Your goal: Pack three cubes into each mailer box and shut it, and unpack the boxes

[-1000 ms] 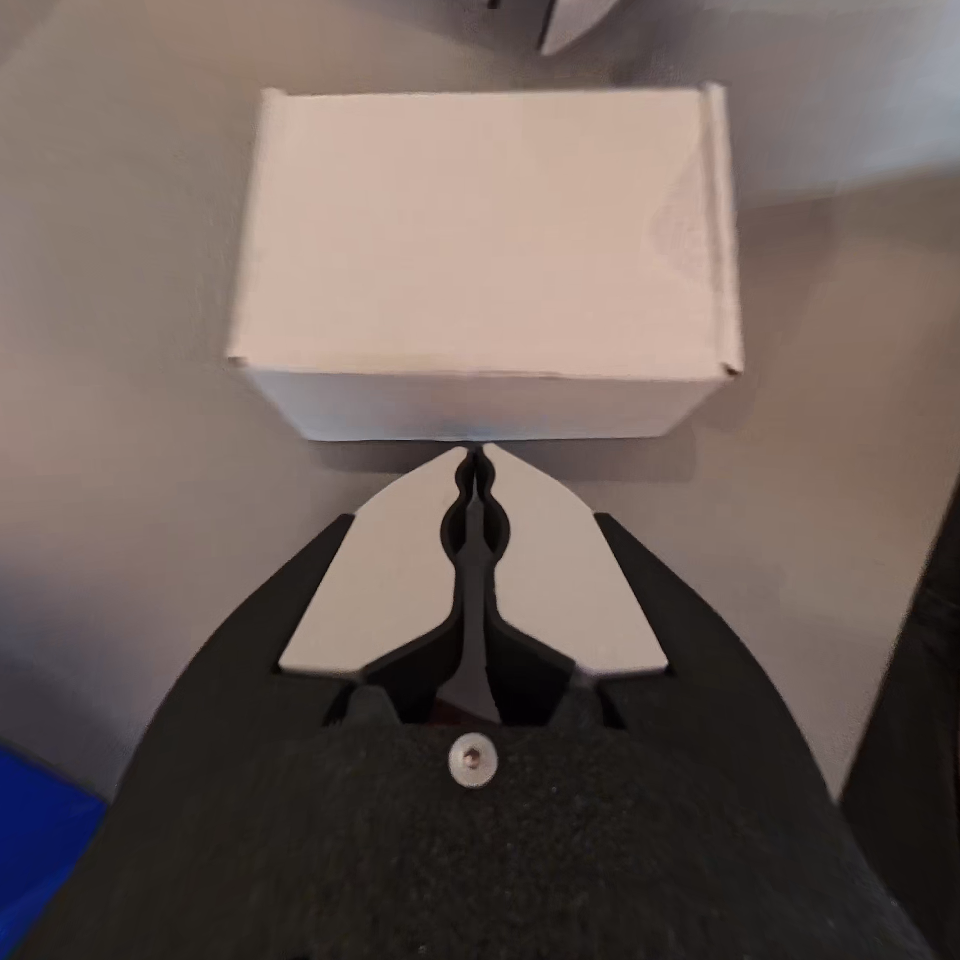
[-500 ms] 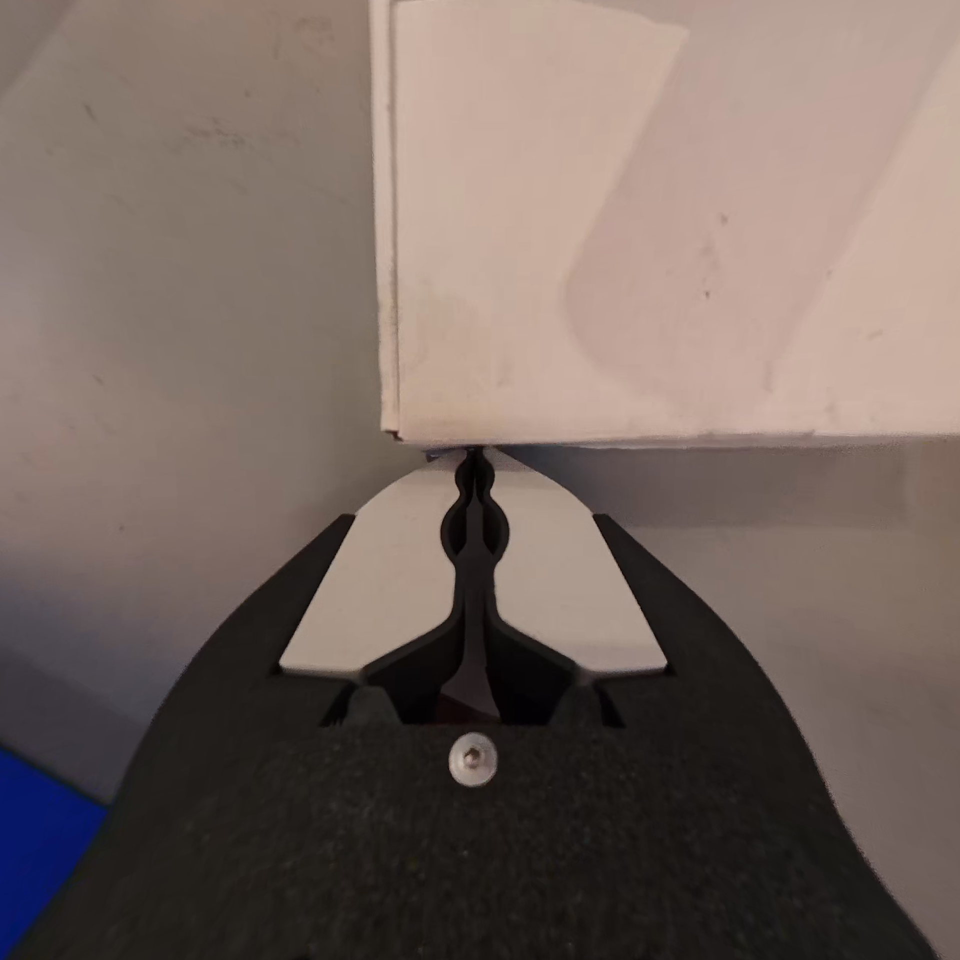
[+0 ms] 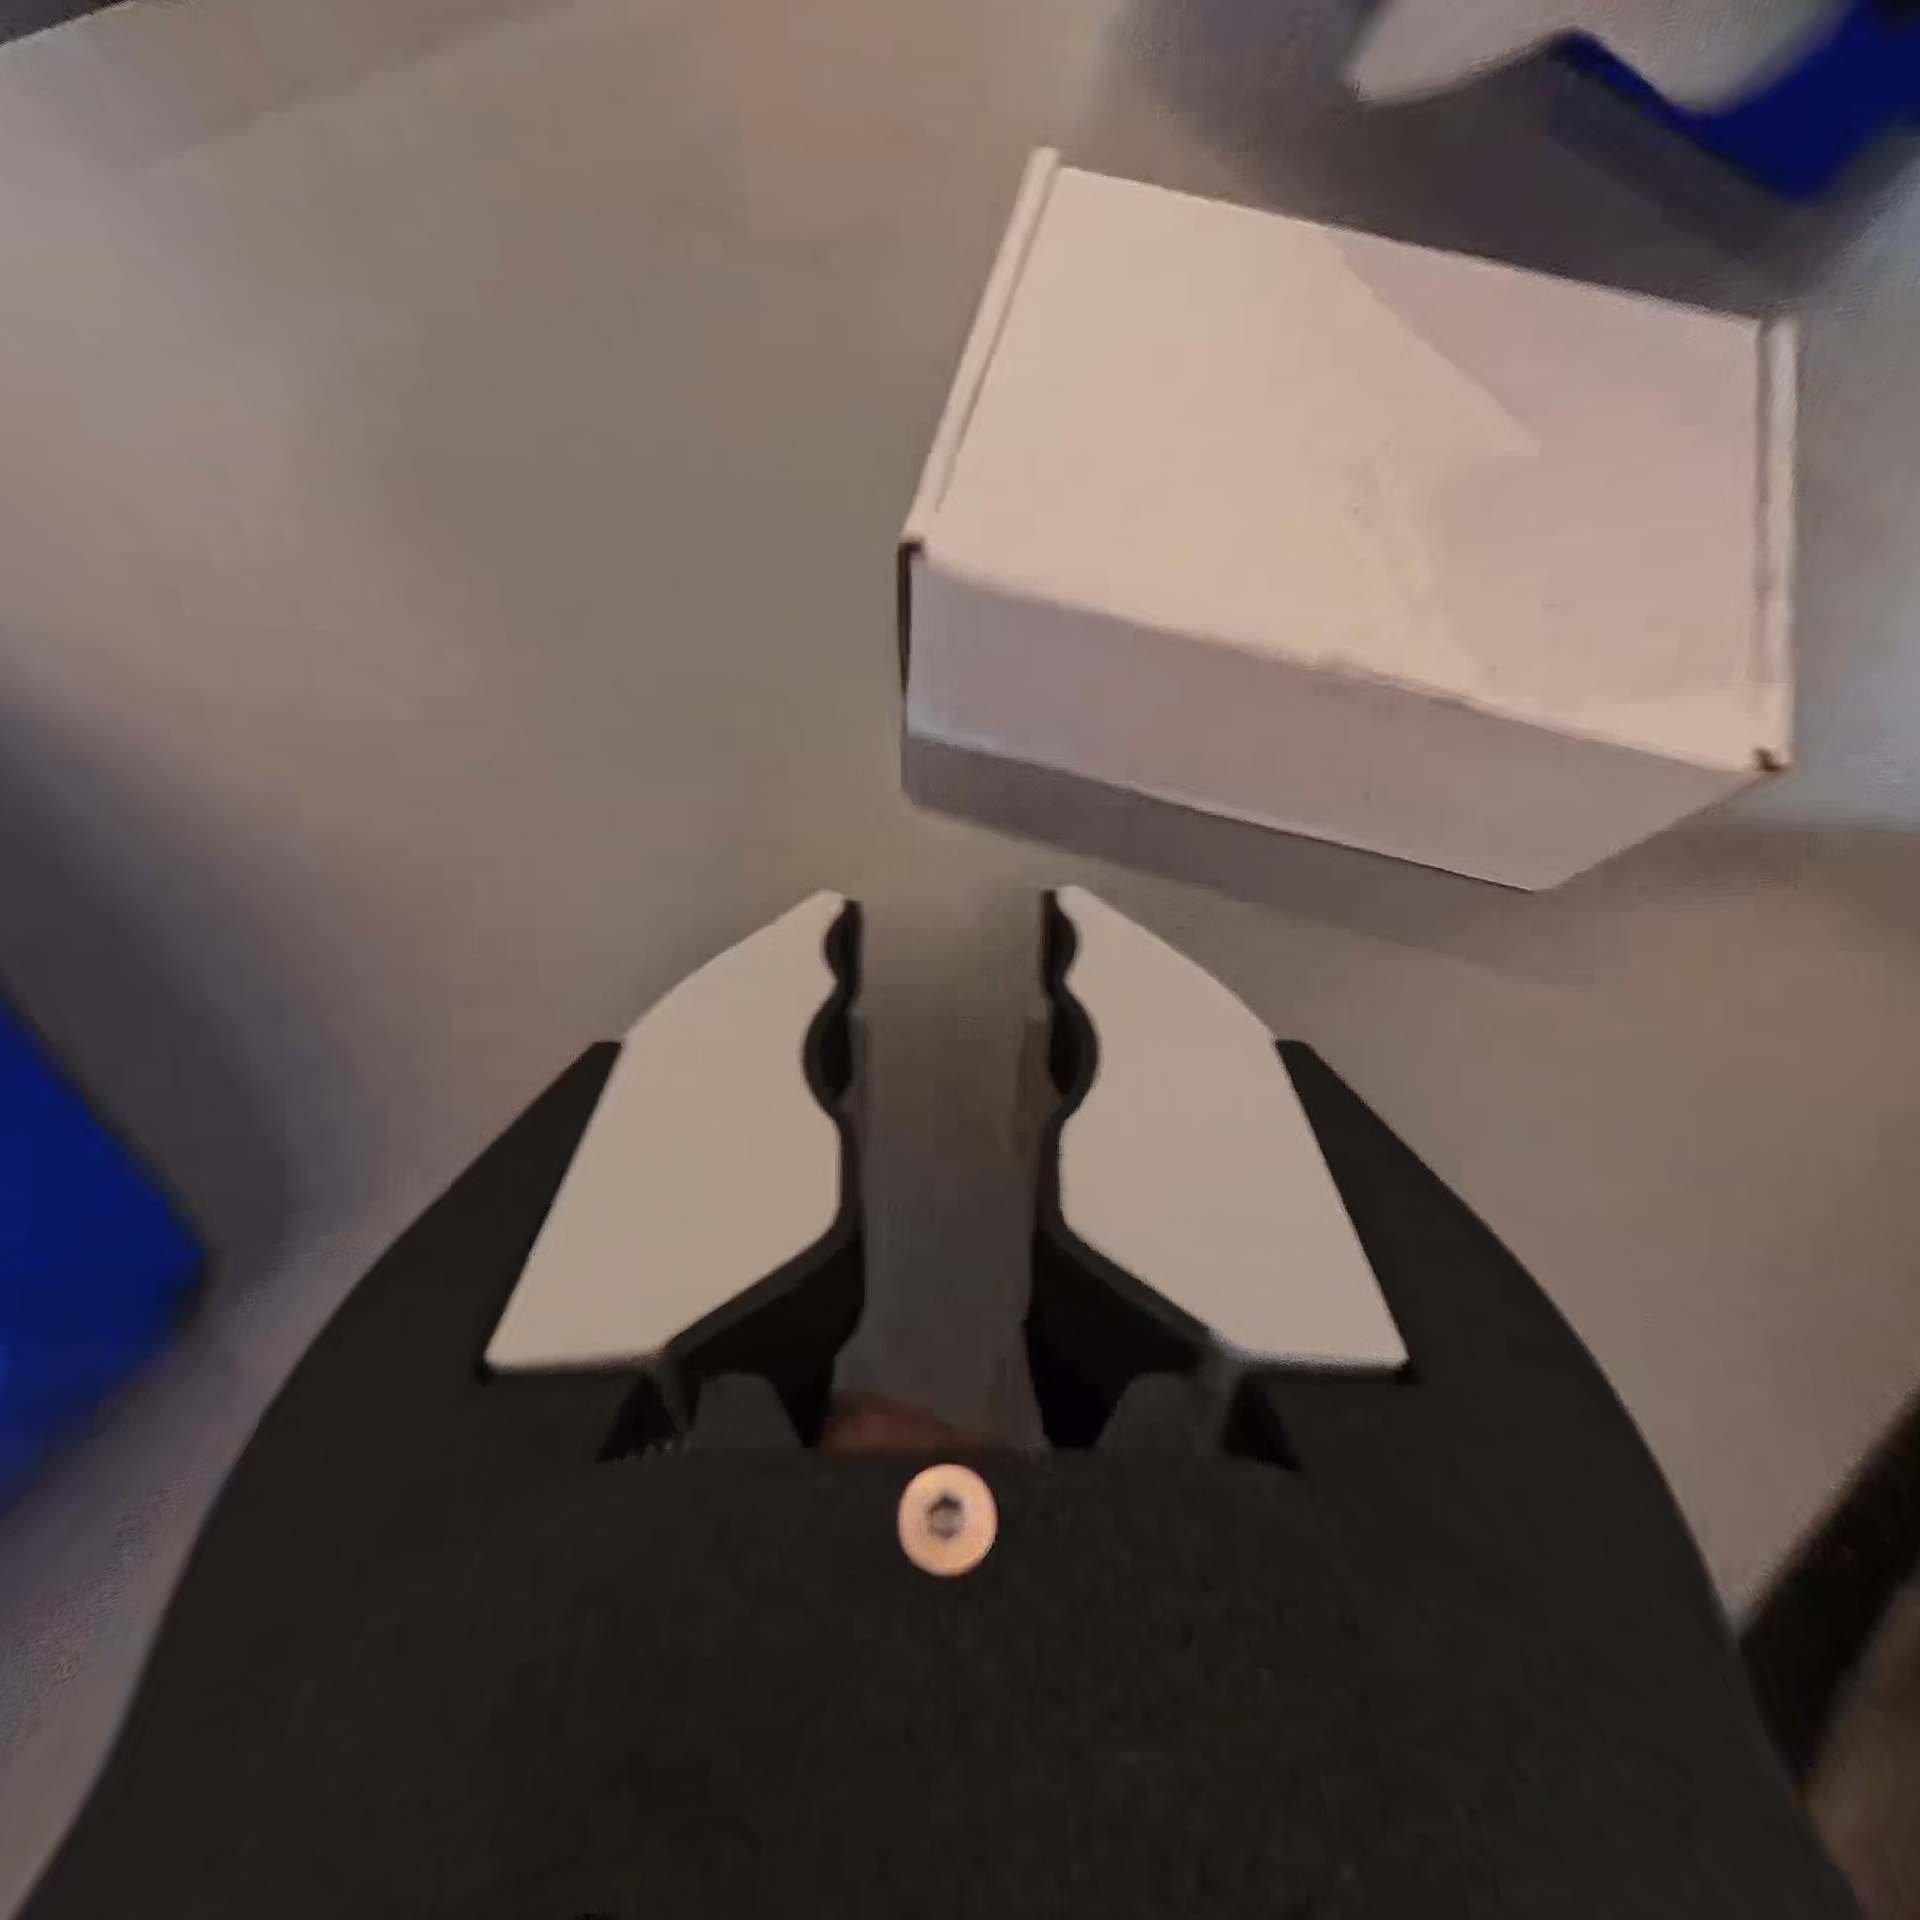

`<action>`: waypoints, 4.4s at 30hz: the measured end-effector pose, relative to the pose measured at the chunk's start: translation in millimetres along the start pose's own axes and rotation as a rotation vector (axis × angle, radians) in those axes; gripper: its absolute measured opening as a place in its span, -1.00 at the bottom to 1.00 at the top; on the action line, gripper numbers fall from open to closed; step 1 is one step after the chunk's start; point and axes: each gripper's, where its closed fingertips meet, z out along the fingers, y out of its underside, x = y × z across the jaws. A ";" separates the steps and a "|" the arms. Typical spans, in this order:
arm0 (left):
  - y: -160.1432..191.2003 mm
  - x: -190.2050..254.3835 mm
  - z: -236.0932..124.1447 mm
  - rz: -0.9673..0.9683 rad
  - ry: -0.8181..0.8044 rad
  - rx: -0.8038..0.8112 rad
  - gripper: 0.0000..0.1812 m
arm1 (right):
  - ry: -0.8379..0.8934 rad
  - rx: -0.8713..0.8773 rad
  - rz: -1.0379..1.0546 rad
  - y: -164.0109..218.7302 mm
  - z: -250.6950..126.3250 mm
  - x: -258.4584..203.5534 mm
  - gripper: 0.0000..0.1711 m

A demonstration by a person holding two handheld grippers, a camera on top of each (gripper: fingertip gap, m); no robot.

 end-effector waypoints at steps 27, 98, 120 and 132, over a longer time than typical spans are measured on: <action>36.8 -24.2 -62.8 -0.112 -0.284 0.129 -0.56 | -0.046 -0.060 0.367 -7.4 -44.6 -98.8 0.28; 60.5 -79.9 -132.4 -0.210 -0.427 0.204 -0.48 | 0.369 0.470 0.539 138.5 -150.5 47.5 -0.23; 65.6 -77.9 -131.7 -0.220 -0.399 0.264 -0.55 | 0.464 0.360 0.506 190.7 -128.5 47.5 -0.39; 65.8 -62.7 -121.0 -0.153 -0.381 0.228 -0.56 | 0.386 0.412 0.500 118.0 -79.0 45.7 0.13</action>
